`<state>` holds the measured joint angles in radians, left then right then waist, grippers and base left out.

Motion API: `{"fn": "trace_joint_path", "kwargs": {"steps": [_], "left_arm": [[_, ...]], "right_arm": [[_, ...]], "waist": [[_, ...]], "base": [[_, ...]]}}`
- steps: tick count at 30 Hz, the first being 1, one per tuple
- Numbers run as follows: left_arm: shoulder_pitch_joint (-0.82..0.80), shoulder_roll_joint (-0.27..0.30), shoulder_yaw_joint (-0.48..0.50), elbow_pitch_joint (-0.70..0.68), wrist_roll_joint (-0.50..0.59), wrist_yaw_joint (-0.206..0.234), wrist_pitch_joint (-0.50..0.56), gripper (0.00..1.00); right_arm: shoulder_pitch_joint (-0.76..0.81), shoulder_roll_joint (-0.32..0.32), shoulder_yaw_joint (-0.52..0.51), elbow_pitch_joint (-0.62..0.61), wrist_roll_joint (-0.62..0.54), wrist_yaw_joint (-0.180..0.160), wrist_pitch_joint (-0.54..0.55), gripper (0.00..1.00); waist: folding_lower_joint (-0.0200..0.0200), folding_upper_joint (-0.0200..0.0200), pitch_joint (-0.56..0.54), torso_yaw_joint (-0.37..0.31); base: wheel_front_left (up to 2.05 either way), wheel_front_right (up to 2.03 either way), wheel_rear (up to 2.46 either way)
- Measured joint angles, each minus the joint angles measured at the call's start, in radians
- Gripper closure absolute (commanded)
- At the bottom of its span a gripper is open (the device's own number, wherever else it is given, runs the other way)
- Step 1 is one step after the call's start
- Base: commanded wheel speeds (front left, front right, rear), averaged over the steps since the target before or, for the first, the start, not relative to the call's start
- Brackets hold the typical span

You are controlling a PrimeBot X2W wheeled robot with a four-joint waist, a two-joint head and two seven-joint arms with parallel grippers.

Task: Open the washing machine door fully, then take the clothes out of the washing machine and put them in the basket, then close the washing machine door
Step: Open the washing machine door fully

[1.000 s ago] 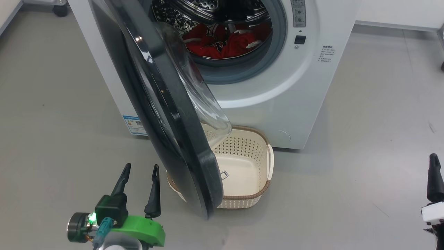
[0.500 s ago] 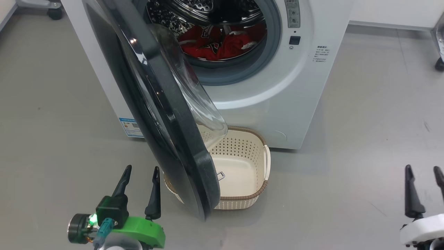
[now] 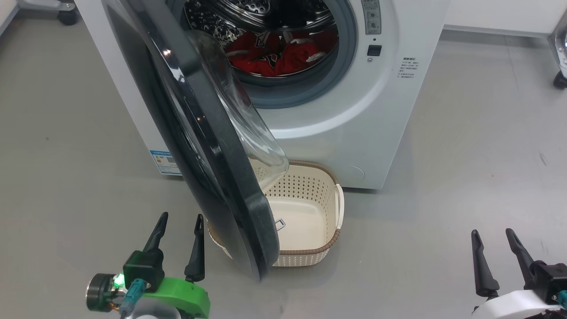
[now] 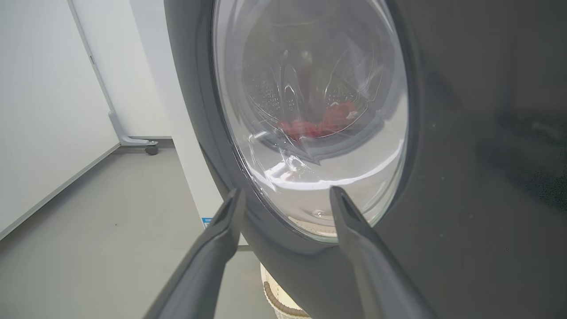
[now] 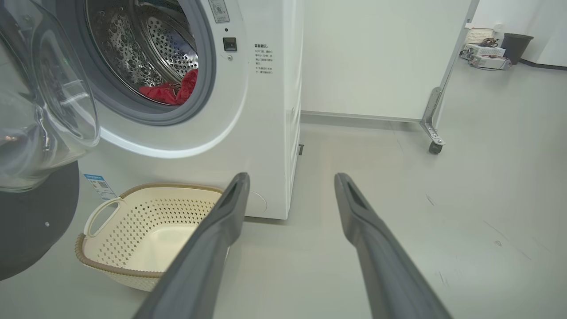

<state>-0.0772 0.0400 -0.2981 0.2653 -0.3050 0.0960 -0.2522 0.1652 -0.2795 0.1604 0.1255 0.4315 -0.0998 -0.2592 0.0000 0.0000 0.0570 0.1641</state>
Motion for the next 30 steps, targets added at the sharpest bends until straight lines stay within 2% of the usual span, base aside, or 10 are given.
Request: {"fn": "trace_joint_path", "kwargs": {"steps": [25, 26, 27, 28, 29, 30], "left_arm": [[0.000, 0.000, 0.007, 0.016, 0.018, 0.000, 0.000, 0.00], [0.000, 0.000, 0.007, 0.018, 0.018, 0.000, 0.000, 0.05], [0.000, 0.000, 0.007, 0.020, 0.020, 0.000, 0.000, 0.35], [0.000, 0.000, 0.007, 0.022, 0.022, 0.000, 0.000, 0.74], [0.000, 0.000, 0.006, 0.025, 0.025, 0.000, 0.000, 1.00], [0.000, 0.000, 0.006, 0.028, 0.025, 0.000, 0.000, 1.00]], "right_arm": [[0.009, 0.063, -0.031, -0.007, -0.048, -0.010, 0.000, 0.00], [0.009, 0.065, -0.032, -0.007, -0.049, -0.010, 0.000, 0.00], [0.009, 0.066, -0.033, -0.007, -0.050, -0.010, 0.000, 0.00], [0.010, 0.068, -0.034, -0.008, -0.055, -0.010, 0.000, 0.00], [0.011, 0.070, -0.035, -0.008, -0.057, -0.010, 0.000, 0.00], [0.012, 0.072, -0.036, -0.009, -0.057, -0.010, 0.000, 0.00]], "waist": [[0.0000, 0.0000, -0.003, -0.015], [0.0000, 0.0000, -0.004, -0.015], [0.0000, 0.0000, -0.004, -0.016], [0.0000, 0.0000, -0.004, -0.016], [0.0000, 0.0000, -0.004, -0.017], [0.0000, 0.0000, -0.004, -0.017]], "base": [[0.00, 0.00, 0.00], [0.00, 0.00, 0.00], [0.00, 0.00, 0.00], [0.00, 0.00, 0.00], [0.00, 0.00, 0.00], [0.00, 0.00, 0.00]]}}
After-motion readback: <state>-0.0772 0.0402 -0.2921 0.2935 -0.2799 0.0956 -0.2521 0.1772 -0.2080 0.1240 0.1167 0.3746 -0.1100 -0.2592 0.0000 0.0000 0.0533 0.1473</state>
